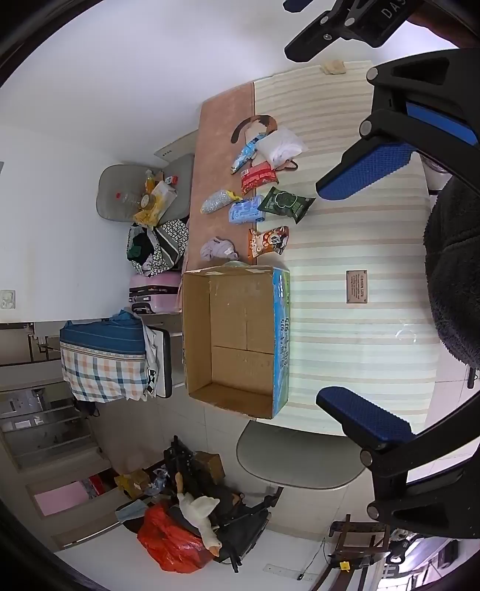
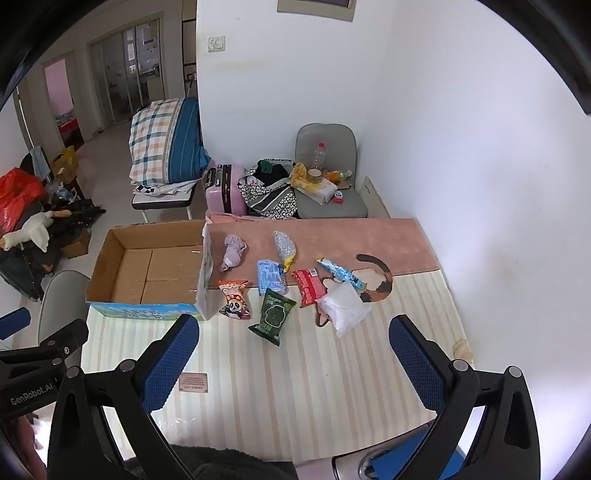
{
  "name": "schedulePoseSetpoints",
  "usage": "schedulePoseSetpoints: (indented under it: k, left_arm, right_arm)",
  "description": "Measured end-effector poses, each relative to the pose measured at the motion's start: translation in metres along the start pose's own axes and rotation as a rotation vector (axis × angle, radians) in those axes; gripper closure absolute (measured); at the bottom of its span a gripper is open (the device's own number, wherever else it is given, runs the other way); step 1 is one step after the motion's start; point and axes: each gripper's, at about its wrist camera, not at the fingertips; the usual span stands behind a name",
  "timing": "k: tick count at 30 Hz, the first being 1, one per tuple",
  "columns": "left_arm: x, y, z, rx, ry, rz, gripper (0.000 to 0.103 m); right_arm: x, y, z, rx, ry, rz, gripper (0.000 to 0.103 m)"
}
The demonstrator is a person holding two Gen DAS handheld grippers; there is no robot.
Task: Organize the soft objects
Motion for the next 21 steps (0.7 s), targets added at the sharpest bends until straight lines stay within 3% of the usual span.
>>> schedulePoseSetpoints:
  k: [8, 21]
  left_arm:
    - [-0.002, -0.002, -0.006, -0.006, -0.038, 0.009, 0.0]
    - [-0.014, 0.016, 0.005, -0.002, -0.022, 0.01, 0.0]
  right_arm:
    - [-0.004, 0.001, 0.002, -0.004, 0.0, 0.011, 0.0]
    - [-0.013, -0.006, -0.001, -0.013, -0.002, 0.036, 0.0]
Point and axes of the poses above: each gripper's, at about its wrist camera, not at the fingertips, and x roughly the way its jaws point, z to its right, y to its top, and after that the axes turned 3 degrees about -y, right-handed
